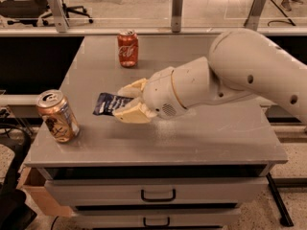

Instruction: Move rxbar blueberry near orange can

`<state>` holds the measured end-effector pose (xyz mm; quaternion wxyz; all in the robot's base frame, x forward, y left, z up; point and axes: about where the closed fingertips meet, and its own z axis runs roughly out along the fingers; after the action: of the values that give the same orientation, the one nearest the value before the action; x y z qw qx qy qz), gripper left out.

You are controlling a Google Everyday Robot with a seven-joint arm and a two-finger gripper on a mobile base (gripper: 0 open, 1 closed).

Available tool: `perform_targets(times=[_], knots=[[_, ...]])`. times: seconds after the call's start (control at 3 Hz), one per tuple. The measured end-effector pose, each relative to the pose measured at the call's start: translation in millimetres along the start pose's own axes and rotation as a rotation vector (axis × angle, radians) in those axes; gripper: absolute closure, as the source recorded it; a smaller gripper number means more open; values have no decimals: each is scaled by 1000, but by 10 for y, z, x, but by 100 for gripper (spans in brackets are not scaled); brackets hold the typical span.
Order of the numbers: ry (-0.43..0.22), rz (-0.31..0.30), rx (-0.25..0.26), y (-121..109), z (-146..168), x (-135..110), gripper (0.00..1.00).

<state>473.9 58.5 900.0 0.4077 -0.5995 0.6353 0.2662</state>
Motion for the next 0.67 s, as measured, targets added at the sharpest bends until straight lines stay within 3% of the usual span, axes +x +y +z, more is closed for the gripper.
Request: perform_targets(times=[0.67], knots=[[-60,54,-93,178,347,243,100]])
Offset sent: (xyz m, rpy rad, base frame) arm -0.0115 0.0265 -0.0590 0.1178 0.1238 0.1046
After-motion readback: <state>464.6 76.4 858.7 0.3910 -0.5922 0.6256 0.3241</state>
